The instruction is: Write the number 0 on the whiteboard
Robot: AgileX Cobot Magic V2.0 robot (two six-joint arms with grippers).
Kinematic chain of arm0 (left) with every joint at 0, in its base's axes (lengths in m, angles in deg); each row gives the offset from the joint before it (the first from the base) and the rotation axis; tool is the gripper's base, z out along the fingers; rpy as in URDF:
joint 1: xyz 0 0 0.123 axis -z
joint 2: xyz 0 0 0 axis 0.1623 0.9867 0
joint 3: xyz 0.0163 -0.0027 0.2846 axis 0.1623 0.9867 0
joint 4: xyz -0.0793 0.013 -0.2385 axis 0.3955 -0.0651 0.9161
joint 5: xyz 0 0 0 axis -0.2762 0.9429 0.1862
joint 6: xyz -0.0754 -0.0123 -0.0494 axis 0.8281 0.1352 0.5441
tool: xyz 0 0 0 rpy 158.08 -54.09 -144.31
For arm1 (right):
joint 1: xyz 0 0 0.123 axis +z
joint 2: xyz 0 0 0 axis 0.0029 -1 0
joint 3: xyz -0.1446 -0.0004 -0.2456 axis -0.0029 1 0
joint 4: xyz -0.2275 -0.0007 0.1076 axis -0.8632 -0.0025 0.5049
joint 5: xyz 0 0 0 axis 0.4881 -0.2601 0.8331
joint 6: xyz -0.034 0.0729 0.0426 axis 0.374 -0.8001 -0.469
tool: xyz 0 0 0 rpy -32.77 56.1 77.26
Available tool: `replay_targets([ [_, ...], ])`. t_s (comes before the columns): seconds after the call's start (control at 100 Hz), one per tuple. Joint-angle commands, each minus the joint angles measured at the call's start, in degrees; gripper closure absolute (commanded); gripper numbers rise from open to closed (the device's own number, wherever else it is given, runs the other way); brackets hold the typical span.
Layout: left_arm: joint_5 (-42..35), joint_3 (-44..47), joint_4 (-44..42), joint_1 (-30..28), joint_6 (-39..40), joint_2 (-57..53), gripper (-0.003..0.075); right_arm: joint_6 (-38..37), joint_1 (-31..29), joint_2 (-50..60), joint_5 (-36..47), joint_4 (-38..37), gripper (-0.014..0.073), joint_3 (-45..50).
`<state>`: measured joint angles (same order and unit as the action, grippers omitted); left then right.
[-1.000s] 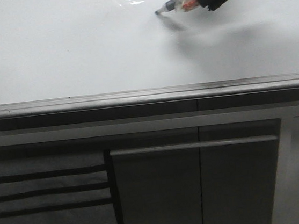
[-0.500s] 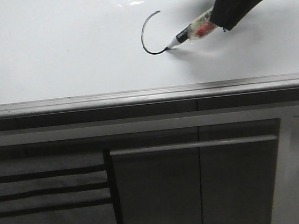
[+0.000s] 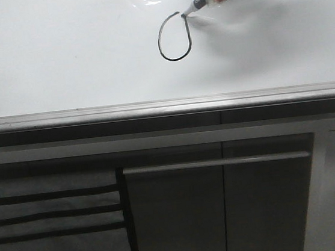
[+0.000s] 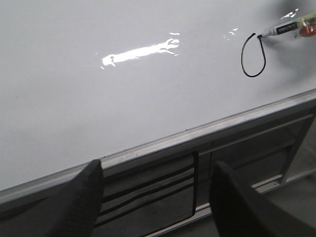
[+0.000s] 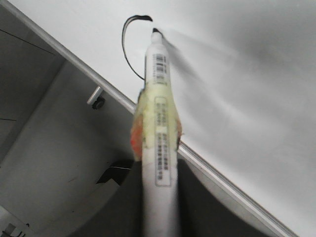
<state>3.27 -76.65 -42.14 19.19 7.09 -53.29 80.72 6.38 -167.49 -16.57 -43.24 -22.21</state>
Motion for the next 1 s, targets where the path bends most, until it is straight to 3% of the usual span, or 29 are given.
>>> replay_targets([
  [0.0,-4.4,-1.6,-0.5,-0.1,0.8,0.3,0.0293,-0.5,0.6,2.1,6.2,1.0,0.0599,-2.0],
  [0.26,-4.4,-1.6,-2.0,-0.1,0.8,0.3,0.0292,-0.5,1.4,2.5,3.6,1.3,0.0599,-2.3],
  [0.49,-4.7,-1.6,-2.4,-0.1,-0.8,0.3,0.0292,3.2,1.4,10.7,1.9,5.3,0.0599,-1.0],
  [0.66,-6.1,-1.6,5.5,-0.1,-10.6,0.6,0.0292,7.1,1.4,21.4,5.1,6.4,0.0599,8.9],
  [0.99,-3.6,-3.0,36.0,-0.1,-42.0,12.3,0.0292,16.4,1.4,38.0,7.3,12.2,0.0599,35.9],
])
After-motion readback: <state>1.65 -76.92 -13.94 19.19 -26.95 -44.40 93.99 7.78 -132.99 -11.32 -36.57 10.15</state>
